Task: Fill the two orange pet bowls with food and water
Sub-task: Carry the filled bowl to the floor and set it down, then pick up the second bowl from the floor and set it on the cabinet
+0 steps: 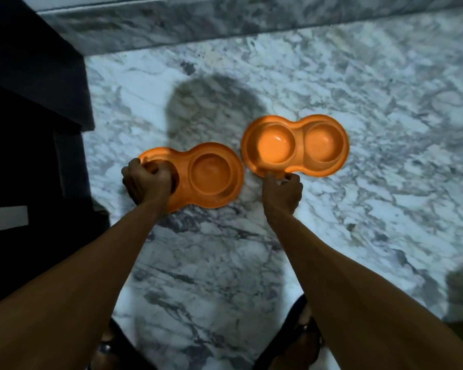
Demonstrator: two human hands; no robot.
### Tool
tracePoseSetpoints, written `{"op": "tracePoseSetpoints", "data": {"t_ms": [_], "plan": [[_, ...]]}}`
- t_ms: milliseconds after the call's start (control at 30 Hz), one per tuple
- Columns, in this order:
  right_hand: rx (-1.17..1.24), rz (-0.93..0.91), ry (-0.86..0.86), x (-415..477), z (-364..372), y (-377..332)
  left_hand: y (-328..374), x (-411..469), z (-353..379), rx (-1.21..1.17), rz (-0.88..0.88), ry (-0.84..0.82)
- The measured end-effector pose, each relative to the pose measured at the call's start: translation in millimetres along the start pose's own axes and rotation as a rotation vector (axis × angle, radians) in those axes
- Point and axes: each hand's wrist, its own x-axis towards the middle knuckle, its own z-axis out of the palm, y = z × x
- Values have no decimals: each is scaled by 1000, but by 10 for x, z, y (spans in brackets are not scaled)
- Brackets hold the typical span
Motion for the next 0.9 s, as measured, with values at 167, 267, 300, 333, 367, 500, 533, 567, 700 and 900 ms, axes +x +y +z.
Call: {"op": "tracePoseSetpoints", "data": {"t_ms": [167,267,300,333,367,500,533,567,700,900], "plan": [[10,-54,134,620,-478,-110,583,-448,545,-37,191,-64],[-36,-25,114,1046,-688,-152,805,-810,983,-41,178,-159],[-45,-23,101,1166,-733,-165,845,-911,1109,-55,162,-210],[-54,-20,82,1244,-759,-182,863,-977,1192,-59,144,-254],[-59,-18,61,1327,-796,-191,886,-1044,1289,-44,137,-282],[-82,-55,-30,1603,-874,-123,973,-1147,1560,86,180,-298],[-87,-65,-40,1650,-880,-96,982,-1138,1594,112,188,-296],[-91,-71,-45,1682,-884,-79,990,-1124,1616,133,190,-290],[-71,-59,-66,1710,-922,-71,978,-1073,1645,188,169,-271],[5,-35,-73,1533,-1144,-217,1020,-1171,1448,180,138,-266]]}}
